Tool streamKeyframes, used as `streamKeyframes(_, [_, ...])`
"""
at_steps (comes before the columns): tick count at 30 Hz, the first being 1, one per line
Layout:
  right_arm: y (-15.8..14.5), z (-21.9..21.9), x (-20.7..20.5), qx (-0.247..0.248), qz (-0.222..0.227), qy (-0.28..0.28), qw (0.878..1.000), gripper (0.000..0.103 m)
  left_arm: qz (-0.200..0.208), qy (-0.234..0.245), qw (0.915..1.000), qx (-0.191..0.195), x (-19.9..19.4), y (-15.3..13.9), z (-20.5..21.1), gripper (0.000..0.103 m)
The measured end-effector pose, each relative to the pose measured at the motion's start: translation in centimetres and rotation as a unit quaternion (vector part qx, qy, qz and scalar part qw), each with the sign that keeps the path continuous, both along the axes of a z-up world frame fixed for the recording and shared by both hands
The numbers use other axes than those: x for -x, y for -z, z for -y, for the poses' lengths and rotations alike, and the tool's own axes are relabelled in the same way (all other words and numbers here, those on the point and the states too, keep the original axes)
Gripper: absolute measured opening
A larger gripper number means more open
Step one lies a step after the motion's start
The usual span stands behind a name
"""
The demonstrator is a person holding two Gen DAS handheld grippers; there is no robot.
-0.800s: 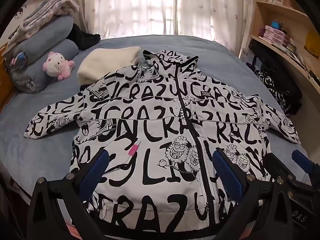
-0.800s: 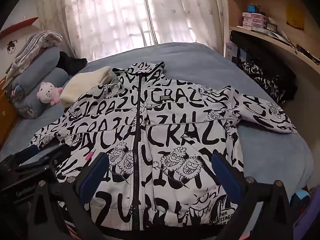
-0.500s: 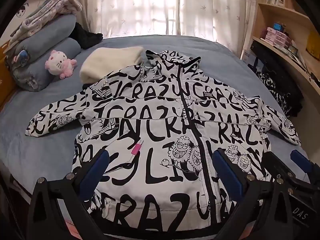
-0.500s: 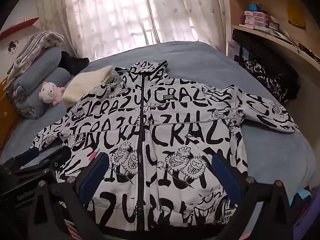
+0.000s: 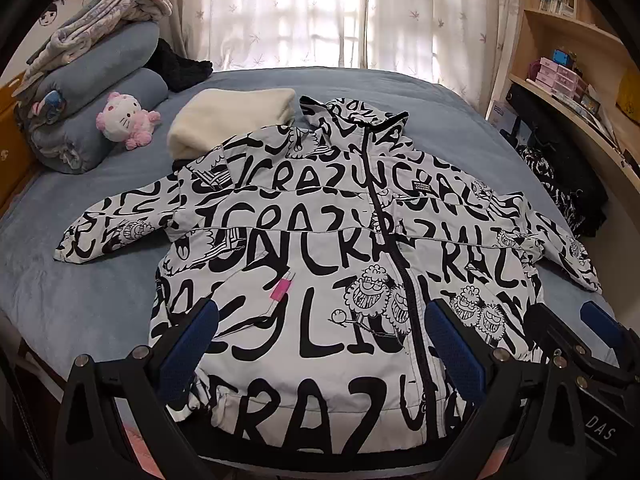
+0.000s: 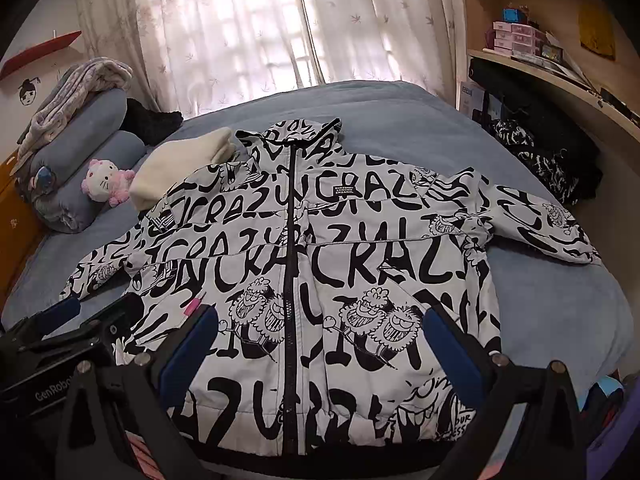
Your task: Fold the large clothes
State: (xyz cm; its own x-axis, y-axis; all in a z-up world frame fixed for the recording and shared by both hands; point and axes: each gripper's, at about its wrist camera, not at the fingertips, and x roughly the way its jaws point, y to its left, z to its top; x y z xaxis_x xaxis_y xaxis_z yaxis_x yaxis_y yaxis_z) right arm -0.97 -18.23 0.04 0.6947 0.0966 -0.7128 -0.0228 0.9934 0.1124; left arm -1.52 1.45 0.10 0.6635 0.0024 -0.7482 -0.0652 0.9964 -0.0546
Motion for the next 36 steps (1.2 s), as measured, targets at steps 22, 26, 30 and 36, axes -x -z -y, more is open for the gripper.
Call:
streamKeyframes(22, [-2.0,-0.8,2.7,0.007,0.014,0.004,1.000,0.103,0.002,-0.001,1.0000,0.005,2.4,-1.2,-1.0,0.102])
streamKeyframes(26, [-2.0,-0.8,2.6,0.006,0.014,0.004,1.000,0.103,0.002,-0.001,1.0000,0.005,2.5,-1.2,-0.9,0.102])
streamKeyframes(30, [-1.9,-0.7,2.6,0.005,0.013,0.005,1.000,0.103,0.003,0.002,1.0000,0.000,2.6,-1.2,-0.8,0.102])
streamKeyframes(36, [-1.6,-0.4,2.1,0.003,0.007,0.010,1.000,0.103,0.002,0.004,0.9999,-0.010,2.0,-1.4,-0.3,0.102])
